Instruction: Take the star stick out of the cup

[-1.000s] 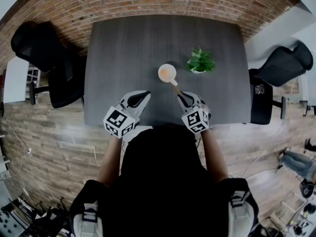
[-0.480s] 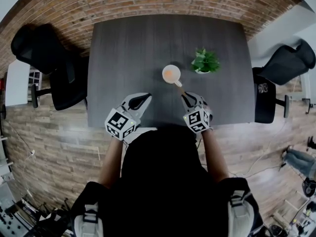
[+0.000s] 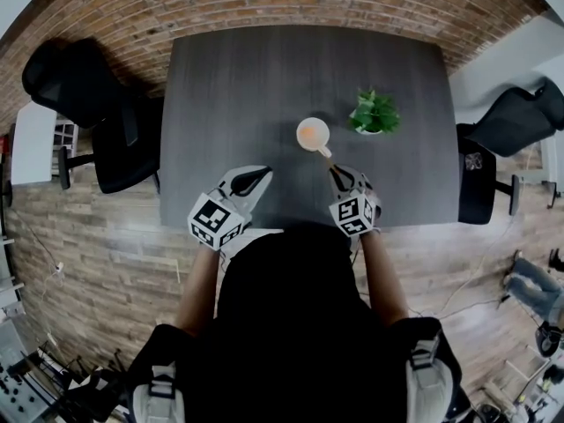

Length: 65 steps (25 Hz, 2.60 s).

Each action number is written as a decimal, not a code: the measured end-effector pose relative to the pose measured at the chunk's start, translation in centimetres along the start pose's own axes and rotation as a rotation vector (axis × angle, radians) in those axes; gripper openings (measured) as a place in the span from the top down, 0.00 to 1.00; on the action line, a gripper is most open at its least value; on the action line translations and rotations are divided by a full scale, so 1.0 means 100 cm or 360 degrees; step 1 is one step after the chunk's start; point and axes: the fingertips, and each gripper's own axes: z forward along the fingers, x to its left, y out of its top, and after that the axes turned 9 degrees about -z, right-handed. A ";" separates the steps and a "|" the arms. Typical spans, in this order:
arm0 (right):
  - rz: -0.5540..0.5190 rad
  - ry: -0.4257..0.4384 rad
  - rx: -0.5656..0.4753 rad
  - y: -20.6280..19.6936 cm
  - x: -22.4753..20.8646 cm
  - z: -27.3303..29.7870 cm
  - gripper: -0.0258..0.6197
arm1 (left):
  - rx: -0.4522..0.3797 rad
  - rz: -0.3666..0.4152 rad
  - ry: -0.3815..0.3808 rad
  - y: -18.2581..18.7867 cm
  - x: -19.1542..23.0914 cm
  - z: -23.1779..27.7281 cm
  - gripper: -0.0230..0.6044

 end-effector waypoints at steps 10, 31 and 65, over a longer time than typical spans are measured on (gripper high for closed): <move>-0.0013 -0.0040 -0.0007 0.002 0.000 0.006 0.92 | 0.0002 0.0001 -0.0020 -0.004 0.001 -0.002 0.96; -0.0018 -0.0058 -0.0008 0.002 -0.006 -0.002 0.94 | -0.0023 0.0022 -0.0013 0.000 -0.011 -0.003 0.96; -0.0183 0.0103 -0.0206 0.004 -0.043 -0.058 0.94 | -0.0090 0.0026 0.0081 0.013 -0.083 0.039 0.96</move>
